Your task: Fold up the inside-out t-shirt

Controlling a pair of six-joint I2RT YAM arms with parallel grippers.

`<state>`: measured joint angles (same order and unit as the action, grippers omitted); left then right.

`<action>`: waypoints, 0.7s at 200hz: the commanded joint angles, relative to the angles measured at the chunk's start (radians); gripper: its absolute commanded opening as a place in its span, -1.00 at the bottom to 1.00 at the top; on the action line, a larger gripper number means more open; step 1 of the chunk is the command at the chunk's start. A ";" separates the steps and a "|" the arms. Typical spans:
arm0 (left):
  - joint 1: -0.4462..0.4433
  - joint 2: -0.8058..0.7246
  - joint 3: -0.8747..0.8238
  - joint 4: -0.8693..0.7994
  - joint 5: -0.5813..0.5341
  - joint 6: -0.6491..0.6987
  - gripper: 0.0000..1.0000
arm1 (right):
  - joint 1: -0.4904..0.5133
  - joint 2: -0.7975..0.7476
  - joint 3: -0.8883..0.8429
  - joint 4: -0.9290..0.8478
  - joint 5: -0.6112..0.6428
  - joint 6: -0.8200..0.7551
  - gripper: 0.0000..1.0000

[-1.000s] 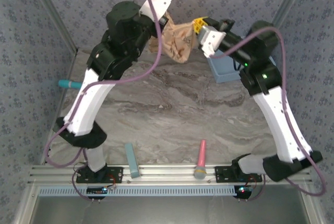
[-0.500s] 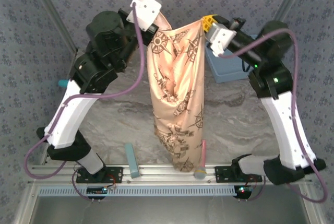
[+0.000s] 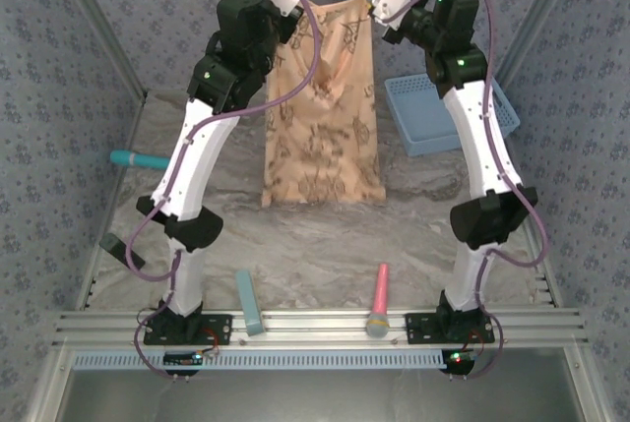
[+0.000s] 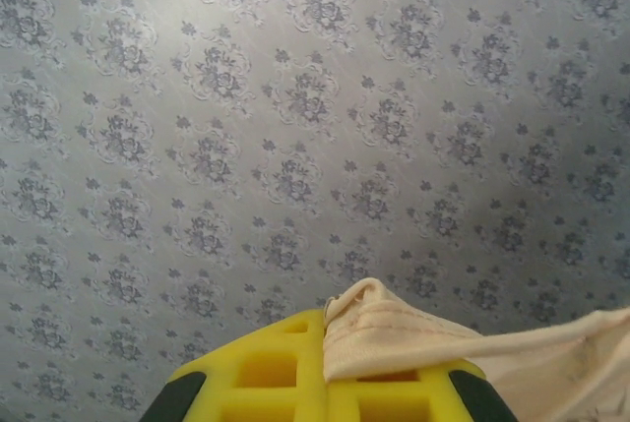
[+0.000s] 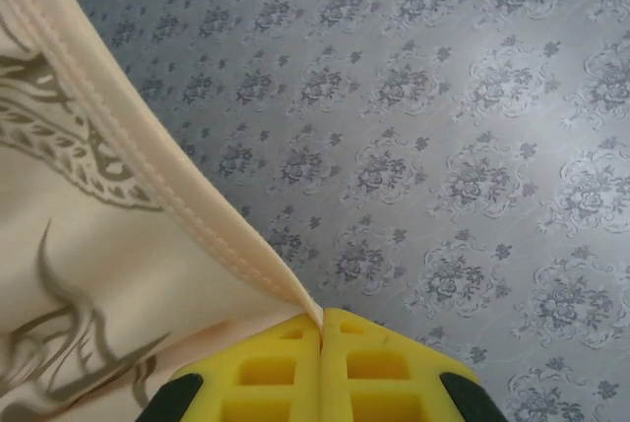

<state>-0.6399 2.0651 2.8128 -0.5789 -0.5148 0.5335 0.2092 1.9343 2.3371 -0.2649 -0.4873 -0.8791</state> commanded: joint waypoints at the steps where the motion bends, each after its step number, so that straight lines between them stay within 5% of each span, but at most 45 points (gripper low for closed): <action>1: 0.018 -0.036 0.070 0.082 0.050 0.017 -1.00 | 0.008 -0.008 0.146 -0.029 -0.007 -0.003 -1.00; 29: 0.004 -0.093 0.054 -0.007 0.112 -0.008 -1.00 | 0.047 -0.085 0.096 -0.106 0.010 -0.087 -1.00; 55: -0.012 -0.205 -0.102 -0.141 0.092 -0.048 -1.00 | 0.100 -0.268 -0.235 -0.039 0.042 -0.181 -1.00; 75: -0.016 -0.382 -0.473 -0.107 0.077 -0.159 -1.00 | 0.133 -0.414 -0.533 0.027 0.079 -0.201 -1.00; 111: -0.039 -0.778 -1.345 0.223 0.098 -0.421 -1.00 | 0.279 -0.709 -1.150 0.098 0.183 -0.295 -1.00; 129: -0.050 -0.913 -1.661 0.247 0.162 -0.615 -0.60 | 0.408 -0.837 -1.424 0.111 0.296 -0.283 -1.00; 140: -0.062 -0.973 -1.809 0.213 0.198 -0.761 -0.26 | 0.490 -0.913 -1.539 0.027 0.324 -0.265 -0.56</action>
<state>-0.6800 1.2022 1.2598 -0.4156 -0.3996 0.1249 0.5632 1.1519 1.0222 -0.1741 -0.2935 -1.1275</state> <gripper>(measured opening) 0.219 0.069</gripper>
